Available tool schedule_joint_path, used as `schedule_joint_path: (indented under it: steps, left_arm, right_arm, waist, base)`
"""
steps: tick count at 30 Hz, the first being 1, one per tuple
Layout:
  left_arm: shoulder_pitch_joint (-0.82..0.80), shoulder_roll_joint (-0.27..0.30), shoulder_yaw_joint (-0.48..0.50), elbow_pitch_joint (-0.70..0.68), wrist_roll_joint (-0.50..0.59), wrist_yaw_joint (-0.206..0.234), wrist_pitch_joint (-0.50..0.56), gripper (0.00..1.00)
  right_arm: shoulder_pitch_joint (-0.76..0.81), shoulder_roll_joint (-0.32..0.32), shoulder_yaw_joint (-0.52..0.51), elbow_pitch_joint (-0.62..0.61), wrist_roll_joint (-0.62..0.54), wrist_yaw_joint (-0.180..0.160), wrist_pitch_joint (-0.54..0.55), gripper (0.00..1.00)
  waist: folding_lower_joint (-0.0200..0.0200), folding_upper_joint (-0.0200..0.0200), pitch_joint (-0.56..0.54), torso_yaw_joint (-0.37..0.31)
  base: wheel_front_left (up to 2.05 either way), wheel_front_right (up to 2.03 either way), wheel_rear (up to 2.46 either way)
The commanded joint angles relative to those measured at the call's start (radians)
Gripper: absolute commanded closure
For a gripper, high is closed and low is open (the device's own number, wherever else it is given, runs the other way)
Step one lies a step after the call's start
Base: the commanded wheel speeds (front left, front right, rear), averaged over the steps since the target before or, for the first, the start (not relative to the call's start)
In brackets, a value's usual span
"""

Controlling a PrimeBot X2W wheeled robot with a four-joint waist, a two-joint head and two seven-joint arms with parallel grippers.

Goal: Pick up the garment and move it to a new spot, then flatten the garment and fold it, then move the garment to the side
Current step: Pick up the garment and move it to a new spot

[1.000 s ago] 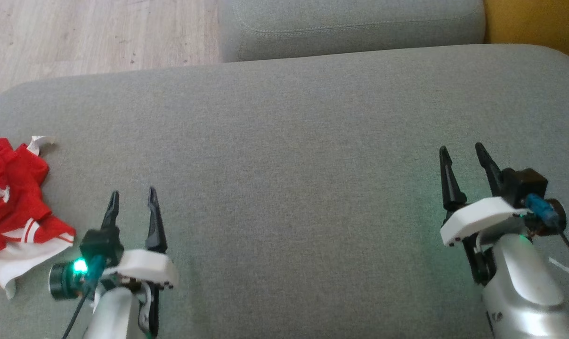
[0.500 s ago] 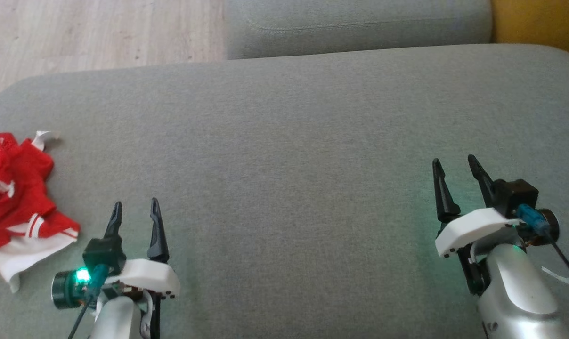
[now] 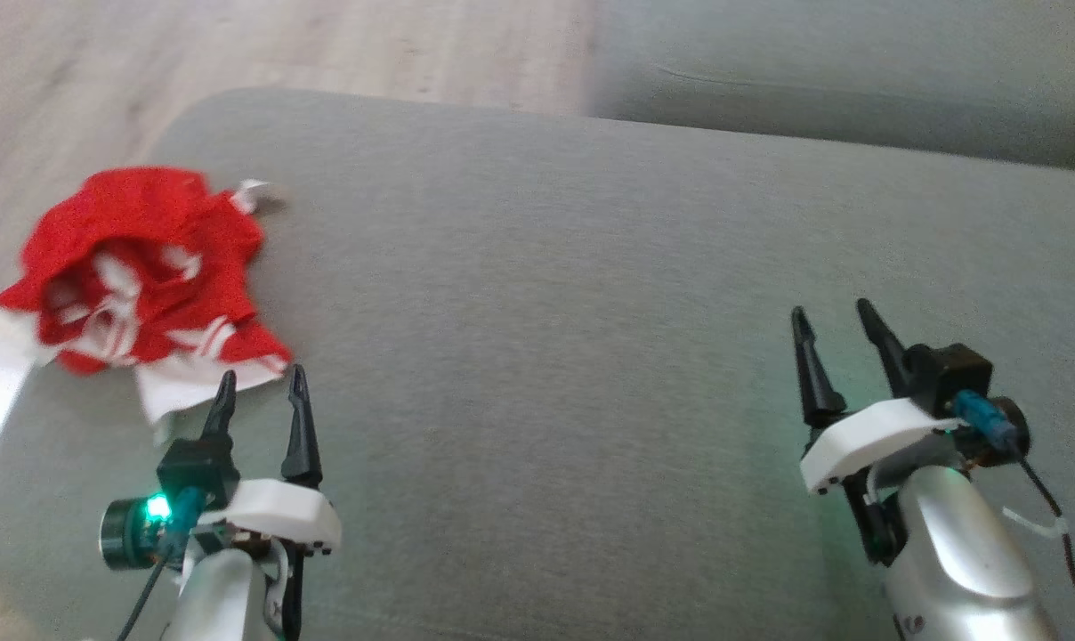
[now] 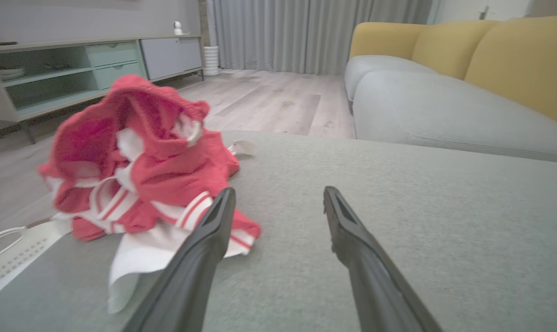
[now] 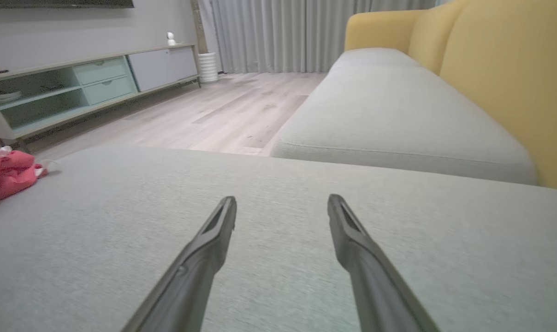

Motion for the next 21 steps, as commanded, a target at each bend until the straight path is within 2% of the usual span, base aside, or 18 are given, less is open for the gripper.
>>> schedule_joint_path:
  steps: [1, 6, 11, 16, 21]
  left_arm:
    - [-0.043, 0.011, 0.039, -0.023, 0.009, -0.003, -0.011, 0.0]
    - [-0.047, 0.014, 0.049, -0.023, 0.014, -0.013, -0.011, 0.0]
    - [-0.058, 0.02, 0.06, -0.023, 0.02, -0.019, -0.011, 0.0]
    - [-0.067, 0.027, 0.07, -0.024, 0.026, -0.024, -0.011, 0.0]
    - [-0.158, 0.06, 0.069, -0.026, 0.041, -0.038, -0.011, 0.0]
  right_arm:
    - [-0.006, 0.01, 0.03, -0.033, 0.007, -0.001, -0.011, 0.0]
    - [-0.001, 0.021, 0.054, -0.034, 0.023, -0.001, -0.011, 0.0]
    - [-0.002, 0.025, 0.064, -0.034, 0.033, -0.001, -0.011, 0.0]
    - [-0.01, 0.027, 0.073, -0.032, 0.034, -0.001, -0.011, 0.0]
    - [-0.042, 0.009, 0.105, -0.023, 0.027, -0.001, -0.011, 0.0]
  waist:
    - [0.0, 0.0, -0.02, 0.08]
    - [0.0, 0.0, -0.028, 0.173]
    - [0.0, 0.0, -0.023, 0.233]
    - [0.0, 0.0, -0.007, 0.248]
    - [0.0, 0.0, 0.064, 0.211]
  base:
    - [0.0, 0.0, 0.0]
    - [0.0, 0.0, 0.0]
    - [0.0, 0.0, 0.0]
    - [0.0, 0.0, 0.0]
    - [0.0, 0.0, 0.0]
